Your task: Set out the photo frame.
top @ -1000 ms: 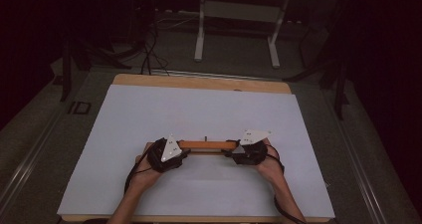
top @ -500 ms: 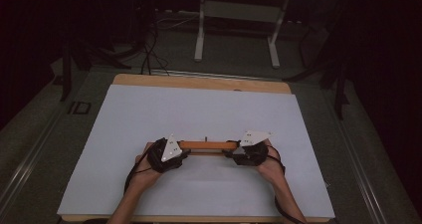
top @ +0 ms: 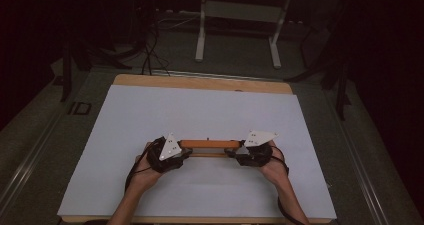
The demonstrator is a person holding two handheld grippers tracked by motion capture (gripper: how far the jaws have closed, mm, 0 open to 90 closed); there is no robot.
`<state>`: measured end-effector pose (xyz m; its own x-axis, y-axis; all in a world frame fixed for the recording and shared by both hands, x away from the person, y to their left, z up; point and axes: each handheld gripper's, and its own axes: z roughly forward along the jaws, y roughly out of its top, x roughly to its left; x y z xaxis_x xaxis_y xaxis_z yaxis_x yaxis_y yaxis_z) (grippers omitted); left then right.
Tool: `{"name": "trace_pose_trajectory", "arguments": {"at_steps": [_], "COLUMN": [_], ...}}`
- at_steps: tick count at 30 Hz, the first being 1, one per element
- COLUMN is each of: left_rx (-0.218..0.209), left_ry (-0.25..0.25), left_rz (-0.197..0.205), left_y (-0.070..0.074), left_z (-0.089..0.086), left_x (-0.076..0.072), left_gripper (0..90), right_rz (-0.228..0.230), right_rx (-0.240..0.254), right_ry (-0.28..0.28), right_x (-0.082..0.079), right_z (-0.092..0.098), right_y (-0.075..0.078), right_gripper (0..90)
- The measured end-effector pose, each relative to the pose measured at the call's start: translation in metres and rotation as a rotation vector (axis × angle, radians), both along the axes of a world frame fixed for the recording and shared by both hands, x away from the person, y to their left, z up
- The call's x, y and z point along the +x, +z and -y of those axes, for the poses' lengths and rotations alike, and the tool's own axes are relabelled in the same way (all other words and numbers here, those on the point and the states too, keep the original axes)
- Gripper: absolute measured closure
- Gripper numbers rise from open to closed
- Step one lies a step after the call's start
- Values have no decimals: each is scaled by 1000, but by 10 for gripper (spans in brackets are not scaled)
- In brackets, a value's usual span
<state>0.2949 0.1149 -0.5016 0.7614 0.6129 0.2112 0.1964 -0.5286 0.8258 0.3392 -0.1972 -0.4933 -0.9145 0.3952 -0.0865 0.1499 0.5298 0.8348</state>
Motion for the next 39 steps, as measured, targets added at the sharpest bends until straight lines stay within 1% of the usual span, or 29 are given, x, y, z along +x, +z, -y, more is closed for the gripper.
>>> {"name": "trace_pose_trajectory", "arguments": {"at_steps": [9, 18, 23, 25, 29, 30, 34, 39], "left_rx": [-63, -85, -109, -112, -137, -148, -160, -191], "left_ry": [-19, -32, -38, -40, -45, -46, -52, -52], "left_rz": [-47, -115, -157, -165, -184, -193, -212, -245], "left_y": [5, 8, 8, 9, 9, 9, 9, 6], "left_z": [-4, -5, -6, -7, -6, -6, -6, -6], "left_x": [1, 5, 8, 10, 12, 13, 16, 21], "left_gripper": [595, 600, 602, 601, 601, 601, 601, 600], "right_rz": [-11, -39, -61, -70, -85, -90, -111, -143], "right_rx": [37, 56, 72, 76, 89, 93, 110, 127], "right_ry": [-1, -4, -7, -11, -14, -16, -27, -40], "right_x": [-1, -1, 0, 0, 1, 1, 2, 5], "right_z": [3, 7, 8, 8, 11, 11, 14, 16], "right_y": [4, 3, 4, 4, 5, 5, 4, 3], "right_gripper": [580, 580, 580, 581, 582, 582, 582, 580]}}
